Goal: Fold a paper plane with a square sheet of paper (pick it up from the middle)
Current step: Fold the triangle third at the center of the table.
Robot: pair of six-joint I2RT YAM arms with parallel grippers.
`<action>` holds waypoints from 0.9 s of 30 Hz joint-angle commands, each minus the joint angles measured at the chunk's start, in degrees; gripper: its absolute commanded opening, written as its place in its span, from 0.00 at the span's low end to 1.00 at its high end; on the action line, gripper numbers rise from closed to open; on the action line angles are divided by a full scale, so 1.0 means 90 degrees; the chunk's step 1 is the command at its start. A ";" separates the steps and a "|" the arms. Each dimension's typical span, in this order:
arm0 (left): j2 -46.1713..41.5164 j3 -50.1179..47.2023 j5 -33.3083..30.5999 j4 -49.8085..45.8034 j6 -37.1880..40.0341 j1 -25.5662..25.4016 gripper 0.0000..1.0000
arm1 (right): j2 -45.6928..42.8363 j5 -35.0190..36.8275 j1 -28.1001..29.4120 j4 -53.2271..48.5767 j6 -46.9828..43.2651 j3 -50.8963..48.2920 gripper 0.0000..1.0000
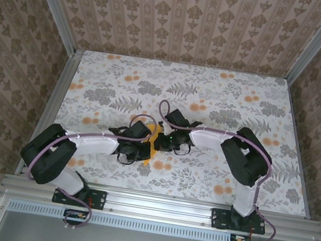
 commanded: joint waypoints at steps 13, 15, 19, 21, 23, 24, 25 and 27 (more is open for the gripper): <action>0.0116 0.0319 -0.0095 -0.0175 0.1074 0.0237 0.07 | 0.0123 0.1146 -0.0468 -0.0477 0.0667 -0.0126 0.05; 0.0004 0.0386 0.0054 0.0026 0.1046 0.0239 0.10 | 0.0041 0.1246 -0.0538 -0.0482 0.0817 -0.0217 0.06; -0.0113 0.0339 0.0244 0.0286 0.0882 0.0218 0.12 | -0.0100 0.1358 -0.0597 -0.0452 0.0982 -0.0362 0.06; -0.0117 0.0229 0.0369 0.0521 0.0753 0.0222 0.13 | -0.0114 0.1340 -0.0607 -0.0456 0.1003 -0.0380 0.05; -0.0083 0.0211 0.0424 0.0626 0.0691 0.0209 0.13 | -0.0108 0.1295 -0.0610 -0.0440 0.1020 -0.0381 0.06; -0.0053 0.0220 0.0428 0.0657 0.0670 0.0214 0.13 | -0.0104 0.1290 -0.0612 -0.0434 0.1024 -0.0381 0.05; -0.0031 0.0230 0.0442 0.0698 0.0654 0.0199 0.13 | -0.0097 0.1280 -0.0607 -0.0440 0.1034 -0.0378 0.05; 0.0034 0.0273 0.0489 0.0807 0.0603 0.0193 0.13 | -0.0074 0.1262 -0.0612 -0.0441 0.1031 -0.0381 0.05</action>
